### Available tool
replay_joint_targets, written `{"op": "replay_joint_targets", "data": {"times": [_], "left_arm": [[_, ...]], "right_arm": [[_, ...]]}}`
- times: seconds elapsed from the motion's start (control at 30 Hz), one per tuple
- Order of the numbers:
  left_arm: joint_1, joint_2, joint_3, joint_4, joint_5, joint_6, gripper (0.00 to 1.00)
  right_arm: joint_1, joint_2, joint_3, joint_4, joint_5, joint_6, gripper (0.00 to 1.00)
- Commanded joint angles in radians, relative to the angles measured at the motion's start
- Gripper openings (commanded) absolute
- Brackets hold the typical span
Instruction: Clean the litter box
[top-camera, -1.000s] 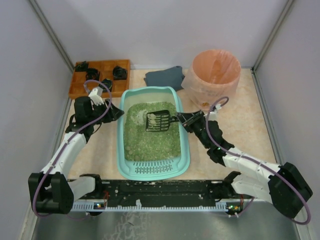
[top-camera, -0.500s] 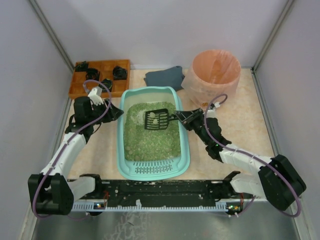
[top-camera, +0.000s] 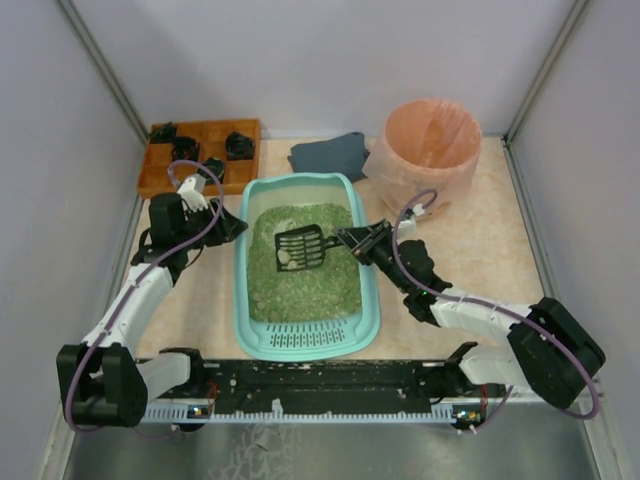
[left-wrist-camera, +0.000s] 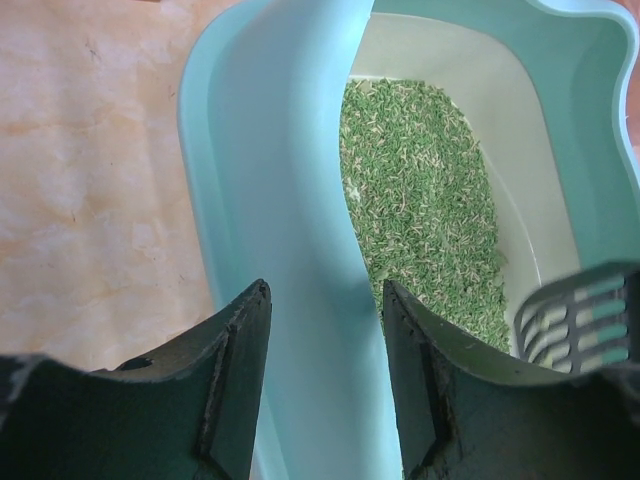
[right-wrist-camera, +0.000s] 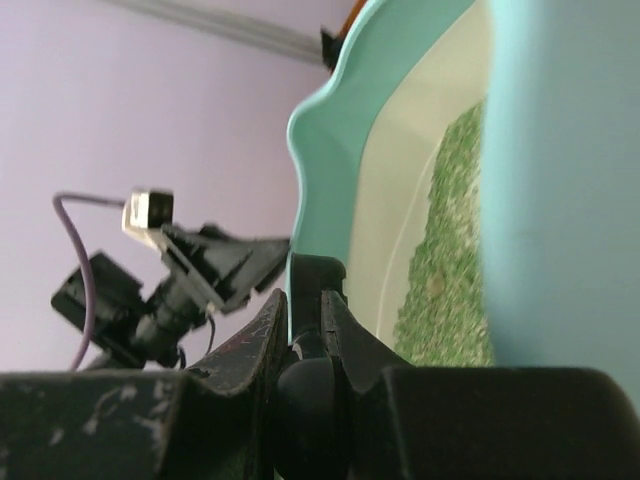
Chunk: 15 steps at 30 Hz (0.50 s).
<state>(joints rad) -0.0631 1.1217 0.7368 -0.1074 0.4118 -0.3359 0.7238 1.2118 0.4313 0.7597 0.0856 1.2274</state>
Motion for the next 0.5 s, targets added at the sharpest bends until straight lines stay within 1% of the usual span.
{"op": "replay_joint_targets", "data": {"times": [0.0, 0.1, 0.13, 0.17, 0.2, 0.23, 0.27, 0.3, 0.4, 0.47], "left_arm": [[-0.002, -0.023, 0.014, 0.001, -0.011, 0.014, 0.55], [-0.003, -0.031, -0.009, 0.049, -0.004, 0.003, 0.55], [-0.002, -0.025, -0.002, 0.046, 0.002, 0.002, 0.54], [-0.002, -0.016, 0.009, 0.033, 0.004, 0.003, 0.54], [-0.002, -0.007, 0.024, 0.015, 0.004, 0.009, 0.54], [-0.001, -0.004, 0.032, -0.004, 0.001, 0.013, 0.54], [-0.002, -0.005, 0.031, -0.013, -0.005, 0.016, 0.54], [-0.002, -0.01, 0.025, -0.011, -0.009, 0.017, 0.54], [-0.003, -0.018, 0.004, 0.028, -0.002, 0.007, 0.54], [-0.003, -0.005, 0.016, 0.03, 0.01, 0.003, 0.54]], "right_arm": [[-0.067, 0.011, -0.022, 0.159, 0.016, 0.054, 0.0], [0.004, 0.057, 0.078, 0.119, -0.087, -0.037, 0.0], [0.01, 0.062, 0.087, 0.102, -0.09, -0.065, 0.0], [0.0, 0.057, 0.074, 0.085, -0.06, -0.076, 0.0], [-0.018, 0.043, 0.046, 0.062, -0.011, -0.051, 0.0], [-0.045, 0.032, 0.011, 0.075, 0.023, 0.018, 0.0], [-0.063, 0.03, -0.015, 0.117, 0.027, 0.048, 0.0], [-0.067, 0.033, -0.019, 0.148, 0.011, 0.062, 0.0], [-0.018, 0.069, 0.052, 0.147, -0.088, 0.026, 0.0], [-0.029, 0.071, 0.054, 0.116, -0.079, 0.018, 0.0]]}}
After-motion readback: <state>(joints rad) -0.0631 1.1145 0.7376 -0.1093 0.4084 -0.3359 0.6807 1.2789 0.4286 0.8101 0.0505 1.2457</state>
